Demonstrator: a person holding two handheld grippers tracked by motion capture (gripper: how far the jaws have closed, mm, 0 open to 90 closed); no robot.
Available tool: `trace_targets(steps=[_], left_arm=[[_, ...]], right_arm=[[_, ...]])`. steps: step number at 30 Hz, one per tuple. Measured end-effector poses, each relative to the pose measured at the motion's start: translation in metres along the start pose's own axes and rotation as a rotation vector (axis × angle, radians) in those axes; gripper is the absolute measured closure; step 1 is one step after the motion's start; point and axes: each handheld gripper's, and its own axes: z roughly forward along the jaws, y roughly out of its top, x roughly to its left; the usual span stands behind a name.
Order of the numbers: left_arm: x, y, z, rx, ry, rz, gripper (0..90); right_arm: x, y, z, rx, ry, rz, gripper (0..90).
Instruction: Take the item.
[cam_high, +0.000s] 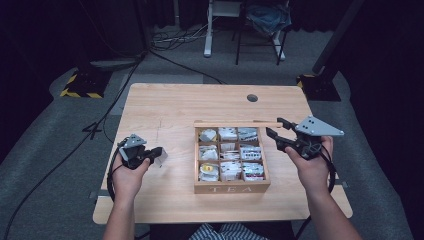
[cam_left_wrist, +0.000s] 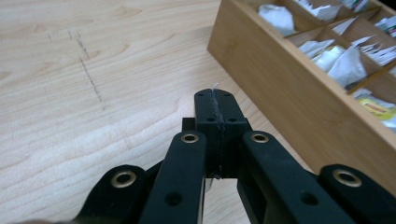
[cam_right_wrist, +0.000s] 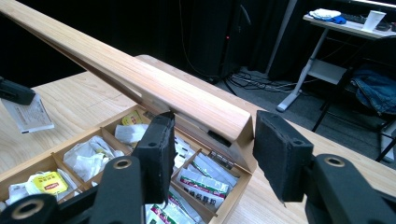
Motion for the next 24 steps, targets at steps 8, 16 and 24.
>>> trace_targets(steps=[8,16,24], left_arm=[[0.006,-0.005,0.008,0.031,-0.005,-0.025,89.7],[0.008,-0.008,0.015,0.058,0.009,-0.041,89.6],[0.009,-0.009,0.017,0.08,0.025,-0.04,87.9]], right_arm=[[0.0,0.0,0.0,-0.001,0.0,-0.003,49.3],[0.0,0.0,0.0,0.001,-0.001,-0.006,49.4],[0.0,0.0,0.0,0.001,-0.001,-0.007,49.4]])
